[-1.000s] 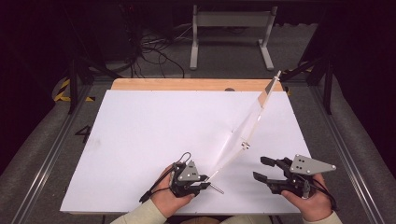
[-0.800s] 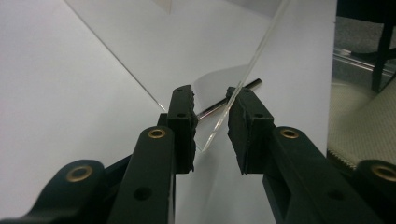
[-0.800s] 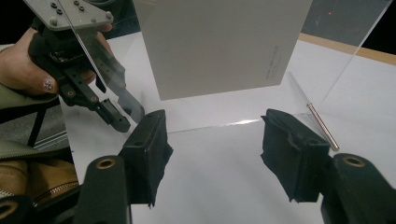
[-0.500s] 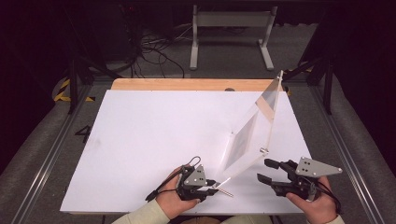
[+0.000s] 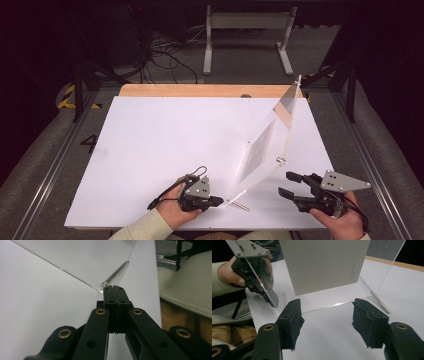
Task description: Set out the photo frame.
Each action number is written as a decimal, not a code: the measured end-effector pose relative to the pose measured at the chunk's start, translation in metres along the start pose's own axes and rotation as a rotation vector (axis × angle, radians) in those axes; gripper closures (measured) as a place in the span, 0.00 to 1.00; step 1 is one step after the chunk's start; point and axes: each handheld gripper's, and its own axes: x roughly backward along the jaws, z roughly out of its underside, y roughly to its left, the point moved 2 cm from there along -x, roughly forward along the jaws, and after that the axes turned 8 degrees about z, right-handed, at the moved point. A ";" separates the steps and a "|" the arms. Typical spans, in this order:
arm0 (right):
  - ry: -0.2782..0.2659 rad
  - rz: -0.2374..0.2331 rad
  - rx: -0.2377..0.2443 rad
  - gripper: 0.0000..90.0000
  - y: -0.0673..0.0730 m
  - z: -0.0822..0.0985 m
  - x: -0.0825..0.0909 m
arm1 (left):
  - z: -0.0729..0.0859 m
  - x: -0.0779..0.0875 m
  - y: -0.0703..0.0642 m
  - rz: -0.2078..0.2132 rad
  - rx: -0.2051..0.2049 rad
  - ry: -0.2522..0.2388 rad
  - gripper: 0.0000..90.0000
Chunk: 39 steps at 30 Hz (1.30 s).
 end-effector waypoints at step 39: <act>0.016 -0.092 0.000 0.44 0.043 0.008 0.013 | -0.038 -0.063 -0.020 0.088 -0.073 0.016 1.00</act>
